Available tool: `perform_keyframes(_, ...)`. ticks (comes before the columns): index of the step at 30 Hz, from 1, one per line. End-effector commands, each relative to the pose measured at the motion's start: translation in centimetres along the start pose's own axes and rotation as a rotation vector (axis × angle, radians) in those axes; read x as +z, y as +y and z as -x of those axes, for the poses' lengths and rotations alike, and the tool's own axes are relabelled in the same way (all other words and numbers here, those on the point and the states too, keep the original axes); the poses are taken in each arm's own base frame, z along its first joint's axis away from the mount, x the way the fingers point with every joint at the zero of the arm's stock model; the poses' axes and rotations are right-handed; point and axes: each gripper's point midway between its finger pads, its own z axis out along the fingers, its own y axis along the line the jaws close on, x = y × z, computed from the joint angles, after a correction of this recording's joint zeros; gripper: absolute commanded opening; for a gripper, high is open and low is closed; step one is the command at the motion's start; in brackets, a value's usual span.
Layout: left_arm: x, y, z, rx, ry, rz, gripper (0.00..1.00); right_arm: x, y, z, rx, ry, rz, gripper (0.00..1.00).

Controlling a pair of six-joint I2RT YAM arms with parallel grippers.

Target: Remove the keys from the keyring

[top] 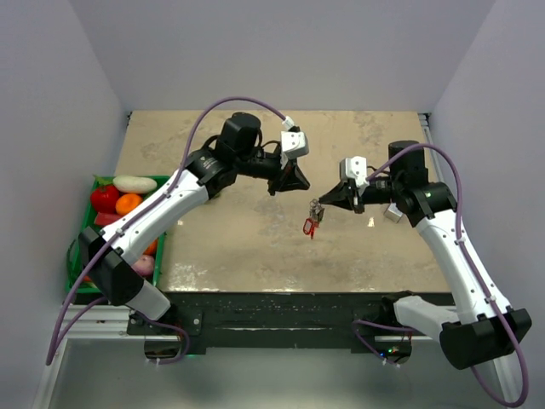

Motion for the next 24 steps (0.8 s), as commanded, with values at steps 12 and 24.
perform_keyframes(12,-1.2,-2.4,-1.6,0.013,0.033,-0.028,0.42,-1.0,0.0,3.6,-0.041,-0.076,-0.009,0.0)
perform_keyframes(24,0.4,-2.5,-2.2,-0.015,0.023,-0.01,0.74,-1.0,-0.3,3.7,0.0,-0.115,0.006,0.0)
